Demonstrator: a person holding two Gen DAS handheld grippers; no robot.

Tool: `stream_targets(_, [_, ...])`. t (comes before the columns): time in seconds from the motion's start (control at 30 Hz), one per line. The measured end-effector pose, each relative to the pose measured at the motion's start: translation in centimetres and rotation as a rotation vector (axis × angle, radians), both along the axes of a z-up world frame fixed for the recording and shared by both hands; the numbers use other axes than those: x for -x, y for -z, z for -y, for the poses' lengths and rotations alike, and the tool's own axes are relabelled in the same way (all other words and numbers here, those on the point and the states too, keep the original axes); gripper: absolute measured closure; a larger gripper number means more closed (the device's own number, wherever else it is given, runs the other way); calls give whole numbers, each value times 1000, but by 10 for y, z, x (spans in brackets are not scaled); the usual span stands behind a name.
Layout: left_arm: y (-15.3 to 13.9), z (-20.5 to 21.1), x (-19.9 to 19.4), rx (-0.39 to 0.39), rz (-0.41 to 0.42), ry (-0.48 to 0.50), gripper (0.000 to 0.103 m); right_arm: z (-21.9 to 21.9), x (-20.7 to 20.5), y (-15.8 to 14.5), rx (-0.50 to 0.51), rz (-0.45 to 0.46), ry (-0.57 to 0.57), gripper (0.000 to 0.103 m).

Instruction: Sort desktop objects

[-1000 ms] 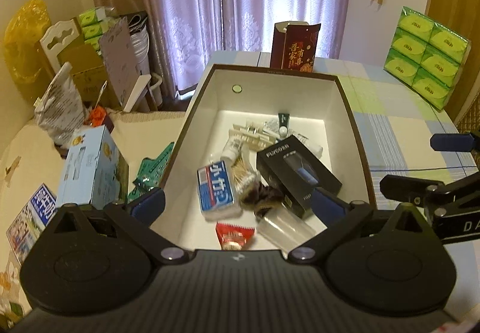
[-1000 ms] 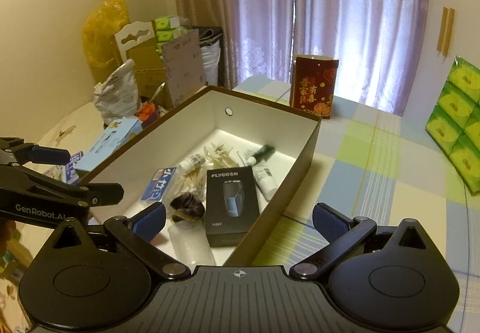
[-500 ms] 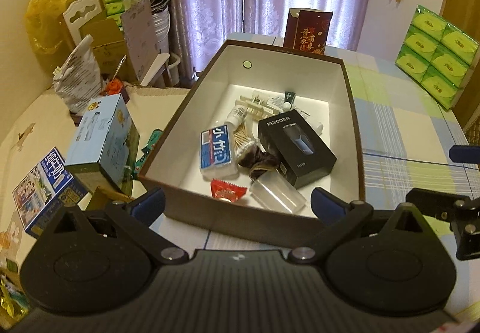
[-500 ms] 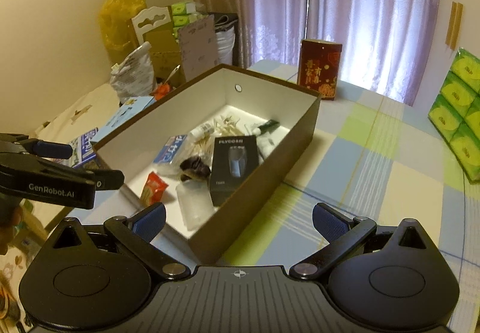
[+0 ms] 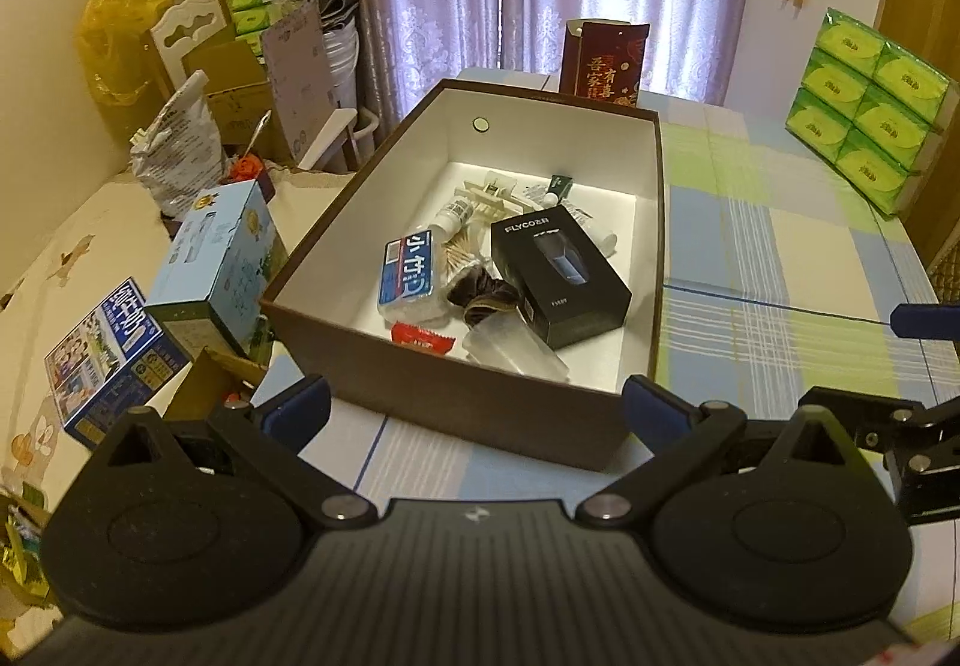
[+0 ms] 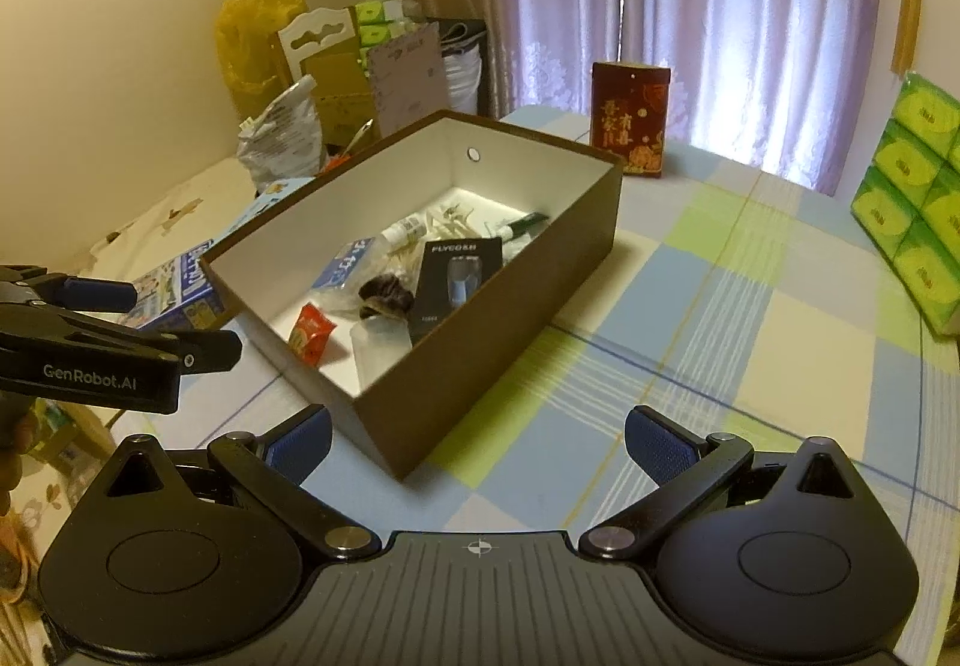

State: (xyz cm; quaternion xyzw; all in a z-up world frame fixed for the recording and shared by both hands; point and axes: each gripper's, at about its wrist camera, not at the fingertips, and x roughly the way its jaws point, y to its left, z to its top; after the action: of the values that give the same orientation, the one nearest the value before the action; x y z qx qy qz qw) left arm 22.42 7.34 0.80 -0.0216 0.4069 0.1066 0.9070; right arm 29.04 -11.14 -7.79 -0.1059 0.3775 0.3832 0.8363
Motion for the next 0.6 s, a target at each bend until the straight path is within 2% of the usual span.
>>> stream_targets(0.6, [0, 30, 35, -14, -7, -105, 1, 22, 10, 7, 3, -33, -76, 2])
